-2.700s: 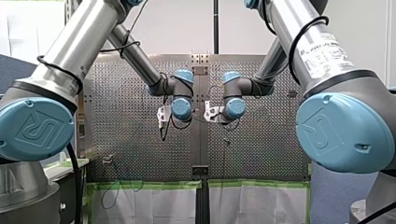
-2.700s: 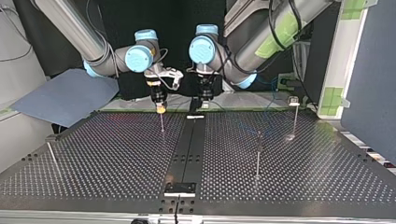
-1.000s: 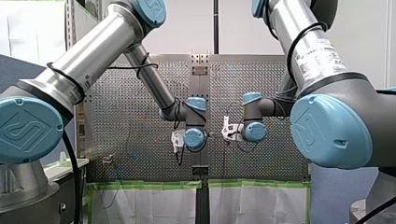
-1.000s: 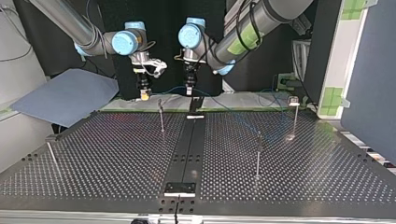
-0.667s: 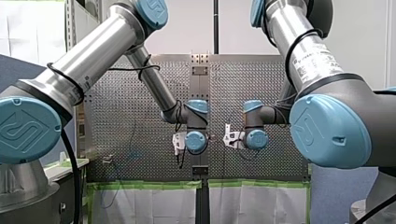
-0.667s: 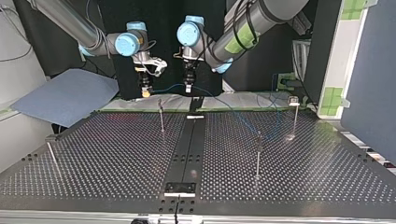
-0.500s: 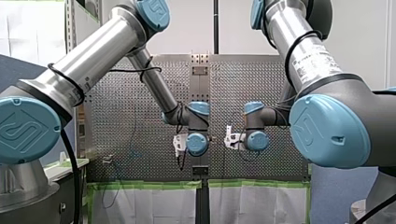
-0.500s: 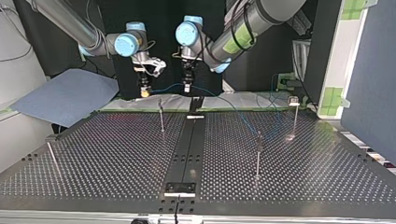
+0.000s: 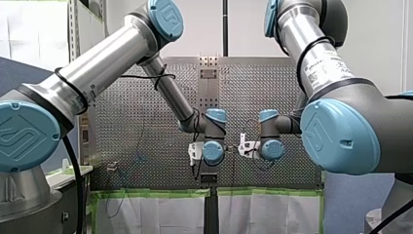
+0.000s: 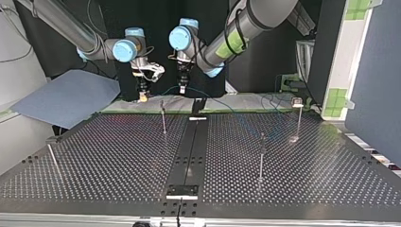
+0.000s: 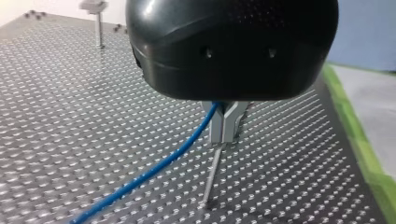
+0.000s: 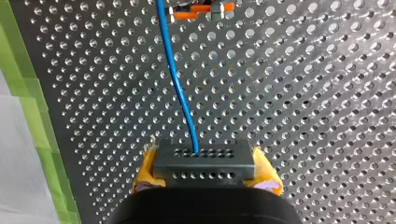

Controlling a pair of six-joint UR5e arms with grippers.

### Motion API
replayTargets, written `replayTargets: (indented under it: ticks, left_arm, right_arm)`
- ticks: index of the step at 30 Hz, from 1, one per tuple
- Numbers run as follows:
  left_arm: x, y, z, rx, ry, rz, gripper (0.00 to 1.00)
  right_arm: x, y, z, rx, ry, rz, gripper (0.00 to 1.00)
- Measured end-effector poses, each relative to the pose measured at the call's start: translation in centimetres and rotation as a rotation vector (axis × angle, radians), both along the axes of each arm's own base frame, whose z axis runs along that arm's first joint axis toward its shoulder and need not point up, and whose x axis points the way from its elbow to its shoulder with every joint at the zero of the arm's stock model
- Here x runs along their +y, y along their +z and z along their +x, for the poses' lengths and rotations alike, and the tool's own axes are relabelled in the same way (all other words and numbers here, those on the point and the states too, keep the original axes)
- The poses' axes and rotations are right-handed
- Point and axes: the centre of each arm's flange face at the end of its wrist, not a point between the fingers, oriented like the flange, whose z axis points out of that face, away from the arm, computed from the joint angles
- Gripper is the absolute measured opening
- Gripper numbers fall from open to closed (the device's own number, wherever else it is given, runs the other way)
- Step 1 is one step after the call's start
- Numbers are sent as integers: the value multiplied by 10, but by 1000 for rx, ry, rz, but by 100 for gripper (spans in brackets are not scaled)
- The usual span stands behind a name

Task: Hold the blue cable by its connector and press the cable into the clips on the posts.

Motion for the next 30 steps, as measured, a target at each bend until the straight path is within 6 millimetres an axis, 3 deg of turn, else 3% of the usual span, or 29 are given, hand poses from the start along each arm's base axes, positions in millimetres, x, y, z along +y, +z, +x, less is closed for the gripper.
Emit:
replayTargets:
  ticks: [3, 8, 21, 30]
  left_arm:
    - [-7, -6, 2, 4, -6, 3, 0]
    - [-17, 2, 13, -18, 2, -18, 0]
    - [-15, 5, 25, -32, 17, -31, 0]
    - [-31, -19, 32, -8, -14, -11, 0]
  right_arm:
    - [-5, -4, -1, -1, 2, 4, 0]
    - [-13, -13, -3, -3, 11, 19, 0]
    - [-44, -8, -24, -20, 45, 10, 0]
    - [-52, -7, -36, -27, 56, 13, 0]
